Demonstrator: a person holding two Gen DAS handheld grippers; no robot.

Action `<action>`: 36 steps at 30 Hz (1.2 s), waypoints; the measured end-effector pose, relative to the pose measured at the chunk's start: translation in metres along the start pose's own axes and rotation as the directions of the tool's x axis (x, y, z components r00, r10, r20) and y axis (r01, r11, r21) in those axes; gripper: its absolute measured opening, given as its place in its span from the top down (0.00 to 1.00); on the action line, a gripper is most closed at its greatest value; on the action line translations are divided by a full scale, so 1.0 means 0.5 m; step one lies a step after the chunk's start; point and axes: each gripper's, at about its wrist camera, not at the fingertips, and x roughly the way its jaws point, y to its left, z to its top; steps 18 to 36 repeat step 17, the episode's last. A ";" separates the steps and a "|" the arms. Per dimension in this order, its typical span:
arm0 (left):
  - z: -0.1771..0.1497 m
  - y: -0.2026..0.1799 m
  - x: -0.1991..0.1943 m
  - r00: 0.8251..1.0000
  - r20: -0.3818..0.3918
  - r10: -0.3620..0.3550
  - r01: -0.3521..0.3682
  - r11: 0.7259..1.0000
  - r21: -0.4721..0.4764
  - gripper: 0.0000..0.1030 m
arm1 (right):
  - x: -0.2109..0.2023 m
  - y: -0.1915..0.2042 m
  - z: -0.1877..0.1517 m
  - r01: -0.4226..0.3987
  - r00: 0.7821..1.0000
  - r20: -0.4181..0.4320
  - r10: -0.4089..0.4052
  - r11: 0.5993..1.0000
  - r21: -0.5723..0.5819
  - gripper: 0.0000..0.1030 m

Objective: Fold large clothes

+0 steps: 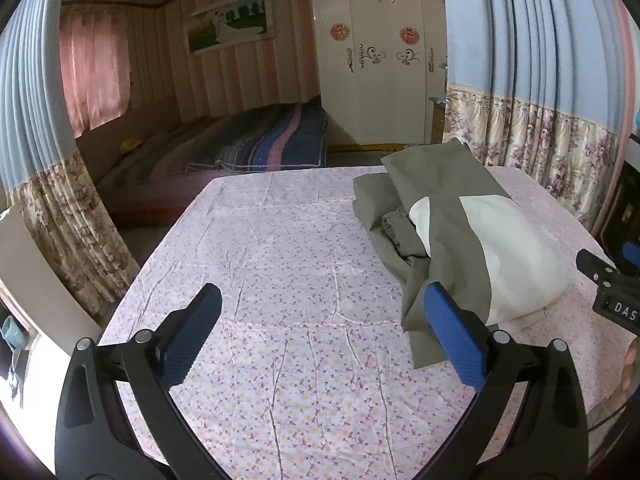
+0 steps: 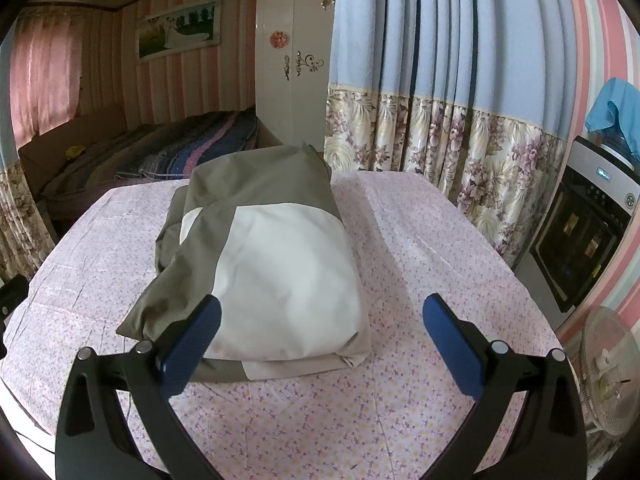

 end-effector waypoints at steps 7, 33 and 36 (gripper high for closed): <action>0.001 0.005 0.009 0.999 -0.025 -0.023 0.022 0.999 -0.024 0.03 | 0.003 0.002 0.000 0.002 1.000 -0.003 -0.002 1.000 0.000 0.02; -0.003 0.004 0.019 0.999 -0.045 -0.026 0.025 0.999 -0.024 0.03 | 0.004 0.003 -0.004 0.003 1.000 -0.003 -0.003 1.000 0.001 0.02; -0.003 0.004 0.019 0.999 -0.045 -0.026 0.025 0.999 -0.024 0.03 | 0.004 0.003 -0.004 0.003 1.000 -0.003 -0.003 1.000 0.001 0.02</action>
